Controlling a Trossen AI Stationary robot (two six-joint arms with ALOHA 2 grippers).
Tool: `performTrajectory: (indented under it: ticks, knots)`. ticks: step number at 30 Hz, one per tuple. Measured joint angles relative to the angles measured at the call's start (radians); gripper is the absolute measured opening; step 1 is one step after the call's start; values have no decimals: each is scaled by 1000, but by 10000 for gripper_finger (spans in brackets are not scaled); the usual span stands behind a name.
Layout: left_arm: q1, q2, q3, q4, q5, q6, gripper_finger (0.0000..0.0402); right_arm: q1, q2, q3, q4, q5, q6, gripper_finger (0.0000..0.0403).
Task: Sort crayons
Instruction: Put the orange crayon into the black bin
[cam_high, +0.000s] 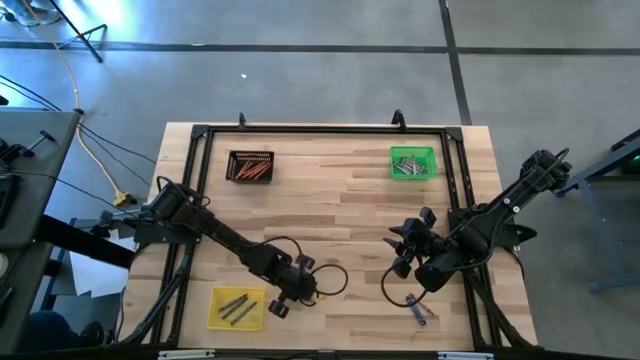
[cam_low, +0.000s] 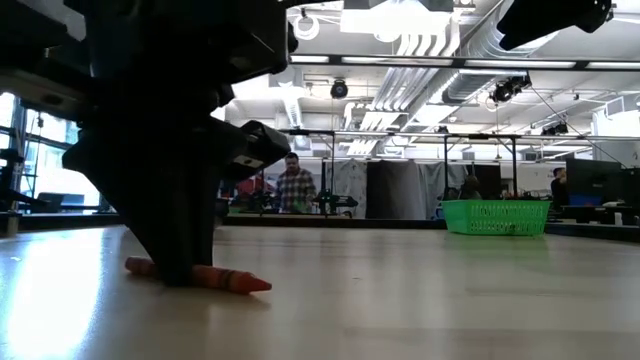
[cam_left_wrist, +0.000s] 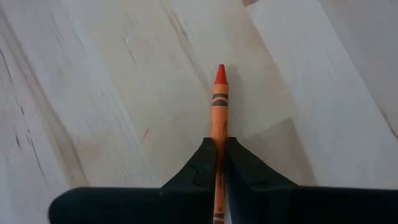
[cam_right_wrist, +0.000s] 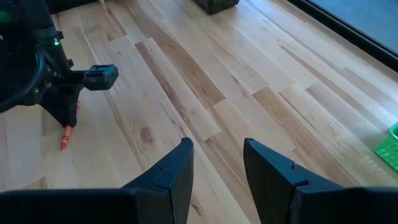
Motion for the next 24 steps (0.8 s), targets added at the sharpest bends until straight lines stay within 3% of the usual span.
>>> performTrajectory:
  ticks: [12, 20, 24]
  knots:
    - [0, 5, 294, -228, -103, 3, 1, 0, 0, 0, 0, 0, 0, 134]
    - [45, 4, 462, -608, -383, -46, 0, 0, 0, 0, 0, -1, 0, 134]
    - [111, -1, 487, -818, -459, -135, 0, 0, 0, 0, 0, -7, 0, 134]
